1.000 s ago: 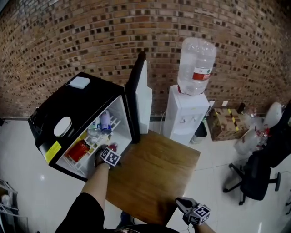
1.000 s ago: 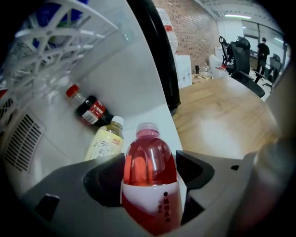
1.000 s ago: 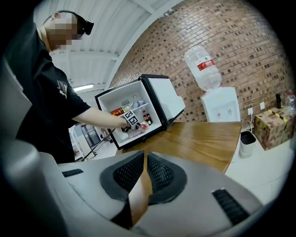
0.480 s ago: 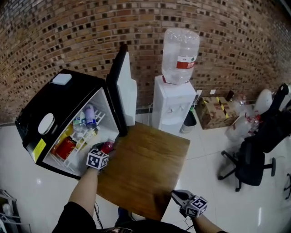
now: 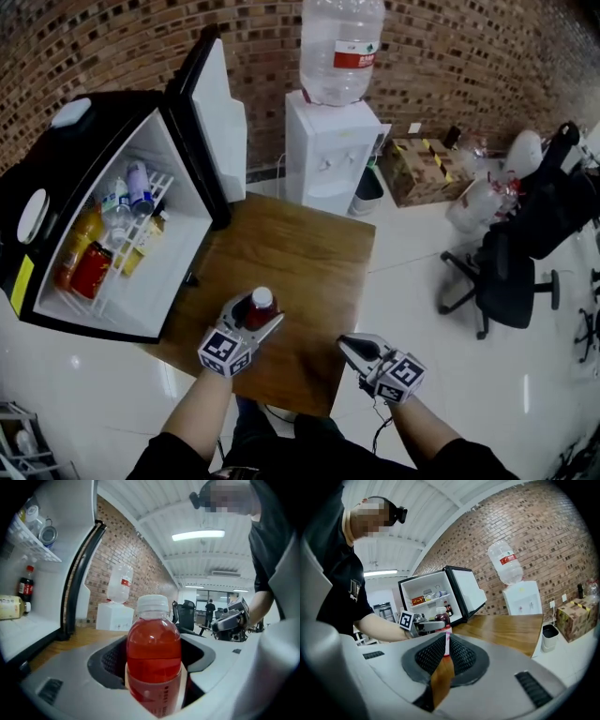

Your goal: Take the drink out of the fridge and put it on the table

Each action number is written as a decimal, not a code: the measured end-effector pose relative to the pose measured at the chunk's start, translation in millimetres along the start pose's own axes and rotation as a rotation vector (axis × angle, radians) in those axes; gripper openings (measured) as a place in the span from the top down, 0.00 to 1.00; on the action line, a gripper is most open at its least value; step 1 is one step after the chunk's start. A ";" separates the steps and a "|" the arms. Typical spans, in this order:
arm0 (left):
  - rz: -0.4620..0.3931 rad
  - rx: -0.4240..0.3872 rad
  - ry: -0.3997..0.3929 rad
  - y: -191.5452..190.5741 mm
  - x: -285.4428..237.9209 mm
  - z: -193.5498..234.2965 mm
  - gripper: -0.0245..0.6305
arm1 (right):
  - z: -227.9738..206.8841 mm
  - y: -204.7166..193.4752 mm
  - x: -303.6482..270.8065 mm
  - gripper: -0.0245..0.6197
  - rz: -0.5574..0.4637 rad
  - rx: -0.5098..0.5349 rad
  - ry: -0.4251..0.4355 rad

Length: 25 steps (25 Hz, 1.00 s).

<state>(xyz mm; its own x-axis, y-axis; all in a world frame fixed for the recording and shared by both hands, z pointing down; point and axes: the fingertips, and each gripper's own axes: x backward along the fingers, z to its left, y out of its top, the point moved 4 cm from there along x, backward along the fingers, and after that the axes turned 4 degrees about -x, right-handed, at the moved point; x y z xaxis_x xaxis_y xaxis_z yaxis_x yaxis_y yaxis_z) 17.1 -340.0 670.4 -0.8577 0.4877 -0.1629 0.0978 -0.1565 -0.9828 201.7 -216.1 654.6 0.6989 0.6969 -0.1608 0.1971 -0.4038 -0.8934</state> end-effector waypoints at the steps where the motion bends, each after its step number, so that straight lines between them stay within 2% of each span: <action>1: -0.020 -0.026 -0.019 -4.4 -4.4 -9.0 0.48 | -3.8 -3.3 -1.9 0.90 -0.005 0.010 -0.004; 5: -0.080 -0.121 -0.055 -10.0 -18.6 -25.3 0.48 | -17.9 -12.6 -12.6 0.90 -0.021 0.049 -0.018; 10: -0.165 -0.173 -0.080 -17.3 -15.5 -32.4 0.48 | -20.9 -24.2 -23.1 0.90 -0.008 0.075 -0.012; 15: -0.172 -0.173 -0.098 -23.8 -10.5 -32.6 0.47 | -30.4 -34.3 -25.4 0.90 0.000 0.101 -0.012; 20: -0.189 -0.129 -0.105 -23.6 -10.5 -31.4 0.47 | -34.8 -40.0 -29.1 0.90 0.007 0.085 -0.015; 22: -0.191 -0.112 -0.110 -22.7 -9.0 -31.5 0.42 | -35.5 -38.0 -30.3 0.90 0.001 0.079 -0.017; 25: -0.178 -0.077 -0.080 -21.8 3.8 -30.4 0.41 | -29.8 -35.0 -26.4 0.90 0.005 0.072 -0.016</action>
<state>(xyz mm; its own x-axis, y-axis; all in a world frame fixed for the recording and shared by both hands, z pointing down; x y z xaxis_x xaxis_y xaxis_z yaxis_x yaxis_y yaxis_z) 27.1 -308.7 688.6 -0.9020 0.4313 0.0185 -0.0236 -0.0064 -0.9997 196.9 -238.0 702.6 0.6883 0.7049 -0.1716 0.1430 -0.3637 -0.9205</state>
